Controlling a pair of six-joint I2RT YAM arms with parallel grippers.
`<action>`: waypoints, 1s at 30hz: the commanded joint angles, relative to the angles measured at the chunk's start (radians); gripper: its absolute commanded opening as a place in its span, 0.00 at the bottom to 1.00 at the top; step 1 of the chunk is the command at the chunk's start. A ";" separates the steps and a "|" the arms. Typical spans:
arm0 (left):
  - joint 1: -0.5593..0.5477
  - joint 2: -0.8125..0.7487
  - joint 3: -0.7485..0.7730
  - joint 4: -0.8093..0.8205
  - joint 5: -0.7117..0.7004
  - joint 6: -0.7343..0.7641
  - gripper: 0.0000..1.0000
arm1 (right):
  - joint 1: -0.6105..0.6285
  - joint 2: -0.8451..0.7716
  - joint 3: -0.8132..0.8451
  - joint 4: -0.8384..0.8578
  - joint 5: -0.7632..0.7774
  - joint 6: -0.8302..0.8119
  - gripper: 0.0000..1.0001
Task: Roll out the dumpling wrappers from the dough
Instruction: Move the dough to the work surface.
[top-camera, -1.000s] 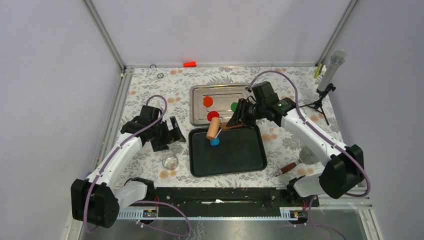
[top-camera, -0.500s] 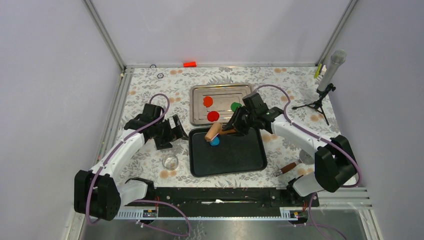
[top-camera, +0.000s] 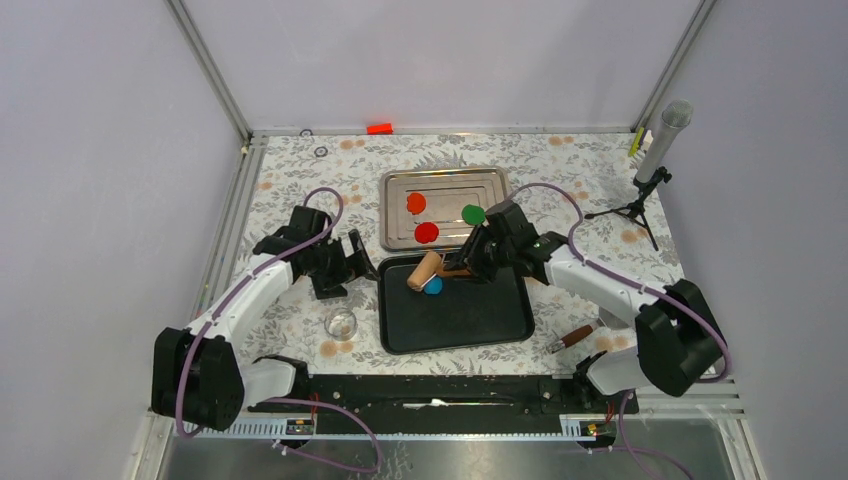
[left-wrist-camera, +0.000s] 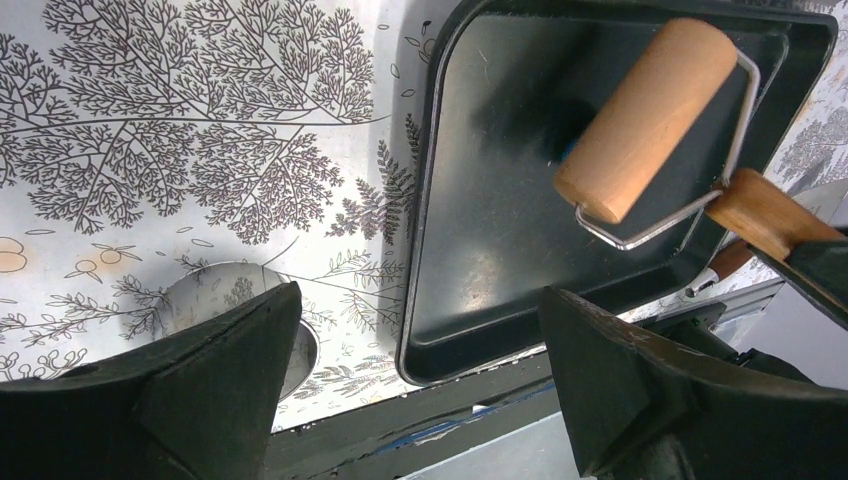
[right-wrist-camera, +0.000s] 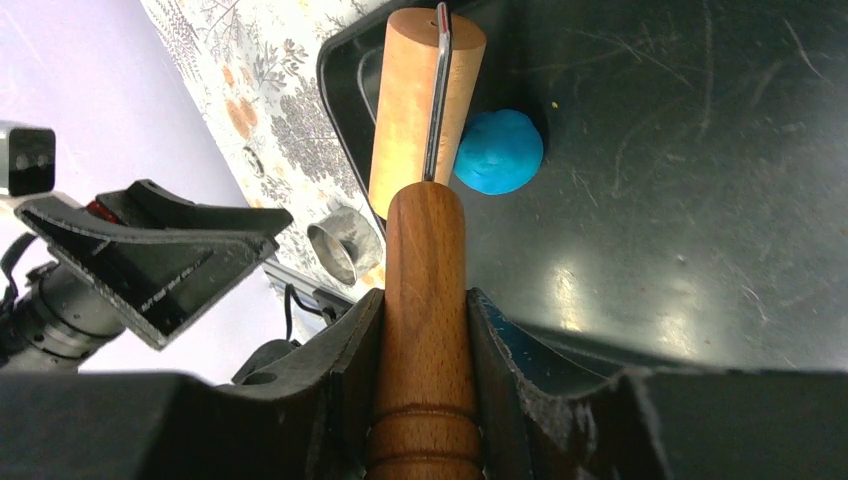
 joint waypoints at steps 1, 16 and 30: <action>-0.003 0.013 0.024 0.038 0.017 0.014 0.99 | 0.008 -0.132 -0.061 -0.081 0.060 0.000 0.00; -0.015 0.050 0.069 0.038 0.019 0.015 0.99 | 0.007 -0.316 -0.168 -0.182 0.076 -0.025 0.00; -0.022 0.010 0.084 -0.003 0.007 0.023 0.99 | 0.008 -0.355 0.048 -0.266 -0.039 -0.172 0.00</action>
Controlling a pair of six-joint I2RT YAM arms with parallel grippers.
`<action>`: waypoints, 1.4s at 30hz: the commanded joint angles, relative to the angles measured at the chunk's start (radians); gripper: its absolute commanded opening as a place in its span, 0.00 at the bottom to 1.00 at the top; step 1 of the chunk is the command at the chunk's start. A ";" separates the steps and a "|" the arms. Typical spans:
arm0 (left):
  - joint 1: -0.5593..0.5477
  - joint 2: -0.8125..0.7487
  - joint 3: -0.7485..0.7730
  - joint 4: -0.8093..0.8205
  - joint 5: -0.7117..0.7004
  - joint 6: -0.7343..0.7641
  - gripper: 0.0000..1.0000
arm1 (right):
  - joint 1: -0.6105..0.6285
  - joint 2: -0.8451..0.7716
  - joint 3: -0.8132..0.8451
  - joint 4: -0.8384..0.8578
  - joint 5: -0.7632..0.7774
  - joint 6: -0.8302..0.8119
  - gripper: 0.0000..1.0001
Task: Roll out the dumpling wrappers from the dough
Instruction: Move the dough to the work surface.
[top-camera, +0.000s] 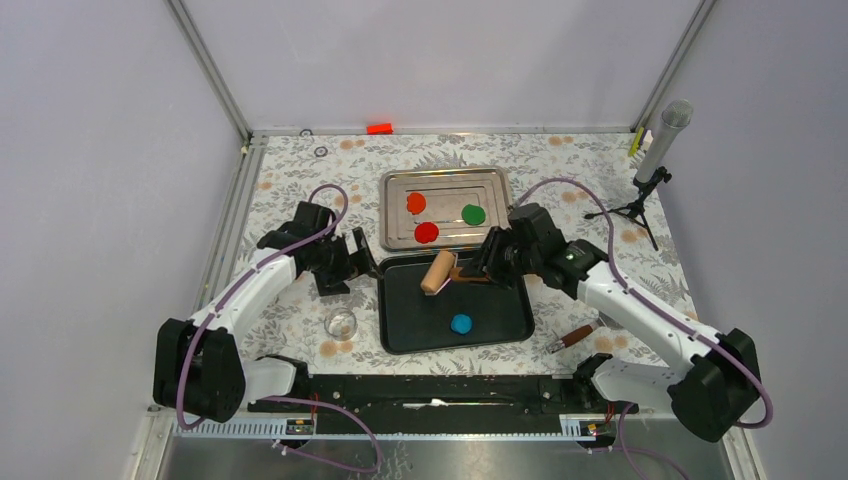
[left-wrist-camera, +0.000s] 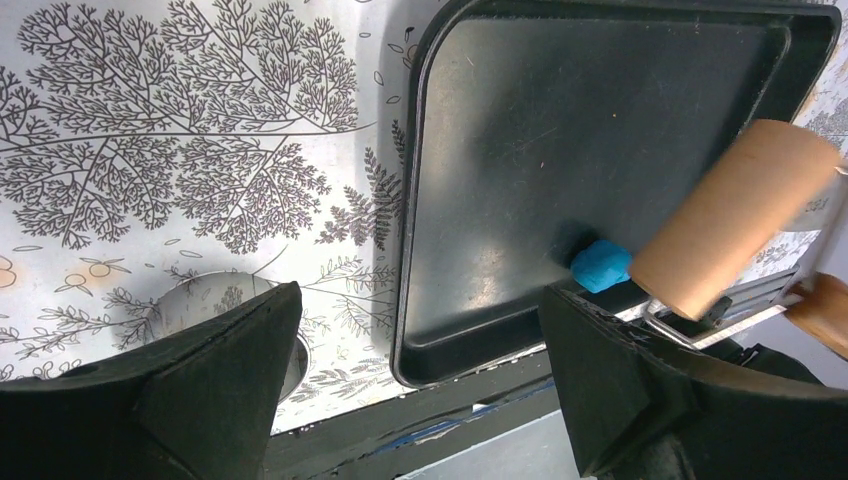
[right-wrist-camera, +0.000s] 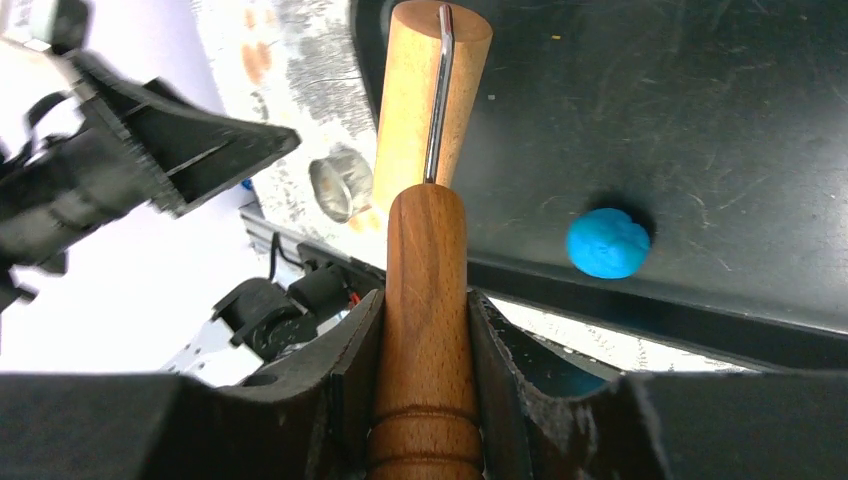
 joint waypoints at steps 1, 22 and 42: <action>-0.002 -0.043 0.056 -0.012 0.011 0.013 0.99 | 0.007 -0.116 0.084 -0.113 -0.054 -0.092 0.00; -0.024 -0.015 0.117 -0.026 0.011 0.004 0.99 | 0.006 -0.432 -0.254 -0.235 -0.062 0.026 0.00; -0.037 0.011 0.110 -0.026 0.042 0.033 0.99 | 0.006 -0.231 -0.141 -0.074 0.019 -0.022 0.00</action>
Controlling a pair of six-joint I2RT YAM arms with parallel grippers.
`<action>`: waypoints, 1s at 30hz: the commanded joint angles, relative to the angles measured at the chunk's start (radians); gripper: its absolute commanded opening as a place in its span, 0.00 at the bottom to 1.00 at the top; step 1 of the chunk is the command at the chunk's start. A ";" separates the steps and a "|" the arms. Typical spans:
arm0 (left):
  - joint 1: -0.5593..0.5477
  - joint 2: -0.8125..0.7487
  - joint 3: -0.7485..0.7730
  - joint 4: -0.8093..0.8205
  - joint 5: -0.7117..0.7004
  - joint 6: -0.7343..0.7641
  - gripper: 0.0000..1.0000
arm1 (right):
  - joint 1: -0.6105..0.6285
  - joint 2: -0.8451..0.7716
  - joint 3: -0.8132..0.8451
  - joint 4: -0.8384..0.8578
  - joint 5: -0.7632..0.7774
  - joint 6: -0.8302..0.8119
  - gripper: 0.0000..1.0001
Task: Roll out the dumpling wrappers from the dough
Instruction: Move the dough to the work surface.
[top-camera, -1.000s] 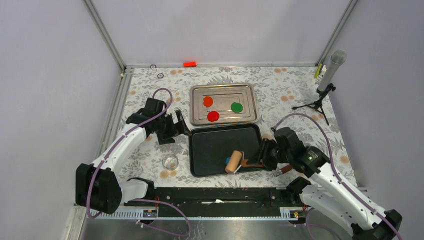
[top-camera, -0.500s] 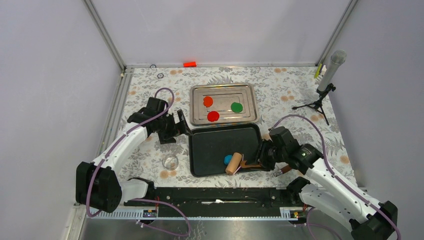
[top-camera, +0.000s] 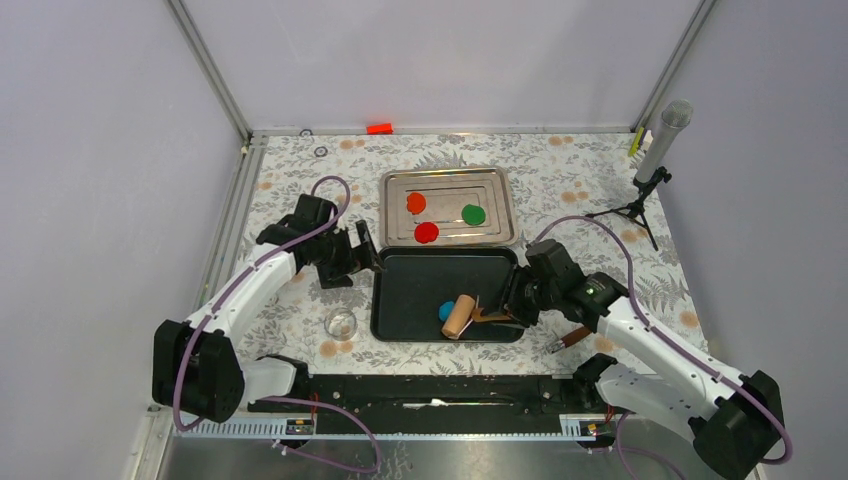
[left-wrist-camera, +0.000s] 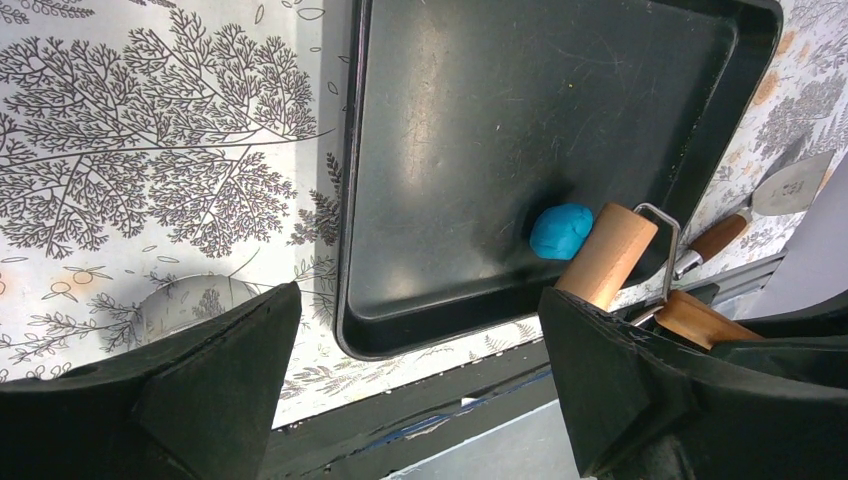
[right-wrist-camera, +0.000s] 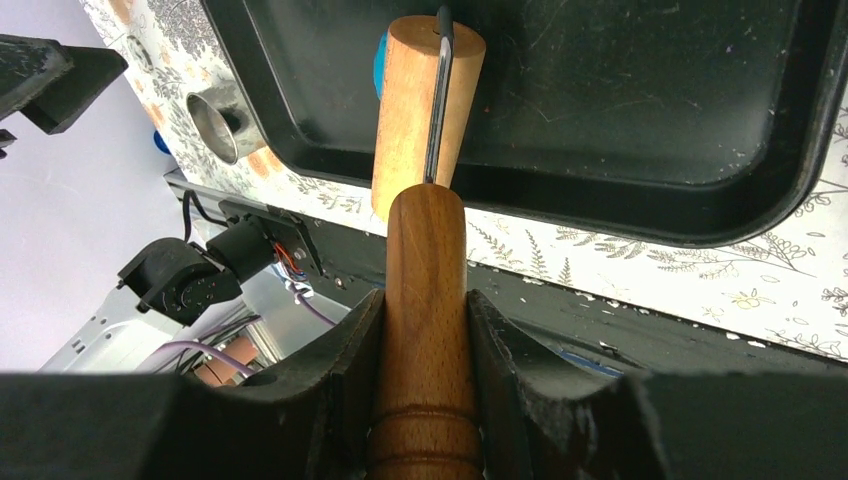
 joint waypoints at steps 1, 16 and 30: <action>-0.017 0.030 0.037 0.012 0.032 0.029 0.99 | 0.006 0.036 0.077 0.082 0.061 -0.029 0.00; -0.101 0.186 -0.024 0.120 -0.084 0.037 0.86 | 0.006 0.106 0.119 0.137 0.105 -0.049 0.00; -0.102 0.195 -0.015 0.104 -0.066 0.041 0.80 | 0.006 0.132 0.212 0.137 0.092 -0.087 0.00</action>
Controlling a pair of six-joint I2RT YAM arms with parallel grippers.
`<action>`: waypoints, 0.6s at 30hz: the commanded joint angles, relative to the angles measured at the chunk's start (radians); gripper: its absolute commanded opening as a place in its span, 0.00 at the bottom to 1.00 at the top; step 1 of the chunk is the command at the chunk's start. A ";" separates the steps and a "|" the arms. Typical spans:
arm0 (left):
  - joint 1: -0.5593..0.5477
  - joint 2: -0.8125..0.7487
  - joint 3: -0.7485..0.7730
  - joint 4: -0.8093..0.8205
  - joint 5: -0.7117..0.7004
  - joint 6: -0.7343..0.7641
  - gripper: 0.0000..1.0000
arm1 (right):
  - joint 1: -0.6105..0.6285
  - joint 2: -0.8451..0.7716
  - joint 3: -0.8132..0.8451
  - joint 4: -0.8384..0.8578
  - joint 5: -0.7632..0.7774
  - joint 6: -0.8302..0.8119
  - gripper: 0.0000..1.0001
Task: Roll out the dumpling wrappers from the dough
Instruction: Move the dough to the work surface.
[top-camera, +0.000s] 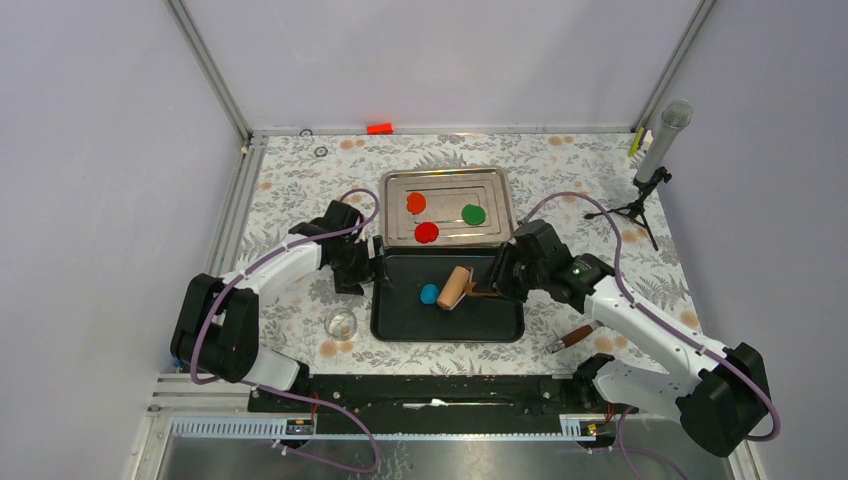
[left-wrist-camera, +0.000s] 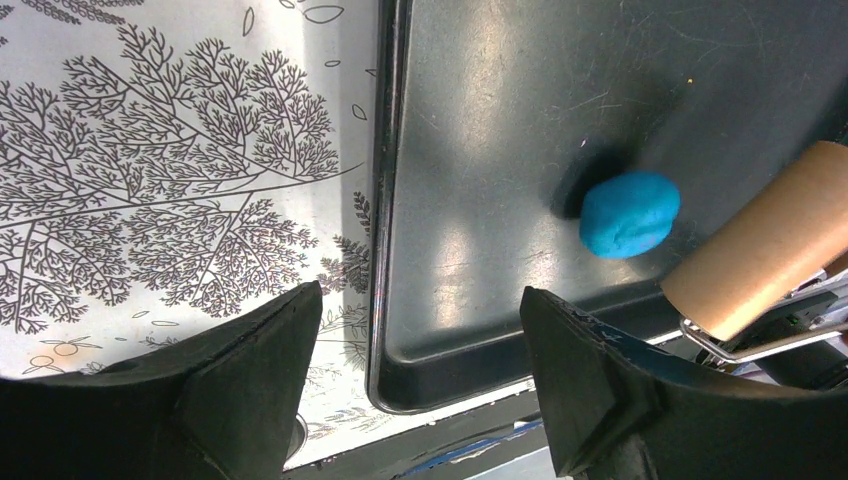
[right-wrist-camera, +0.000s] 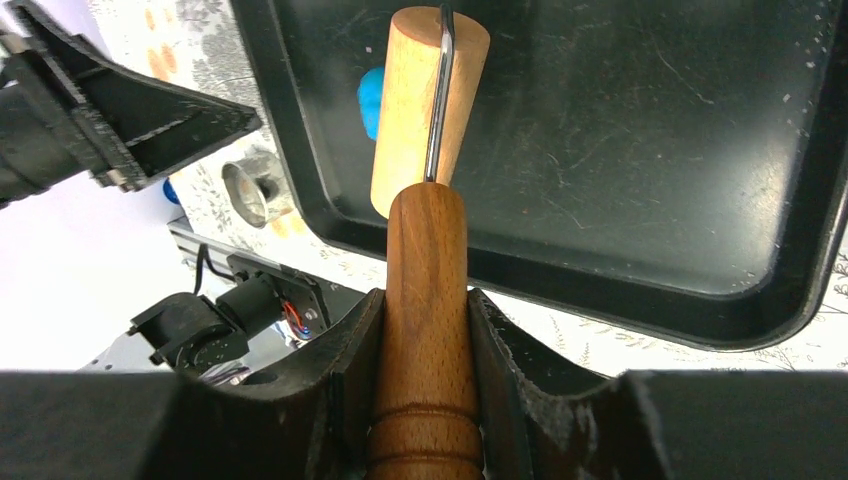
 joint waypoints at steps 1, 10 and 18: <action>-0.005 -0.025 0.016 0.002 0.001 0.002 0.80 | 0.005 -0.041 0.119 0.019 -0.001 -0.034 0.00; -0.005 -0.085 0.053 -0.027 0.023 -0.010 0.86 | 0.006 0.093 0.310 -0.057 -0.096 -0.106 0.00; -0.004 -0.155 0.113 -0.083 -0.020 -0.026 0.87 | 0.013 0.229 0.424 -0.193 -0.097 -0.159 0.00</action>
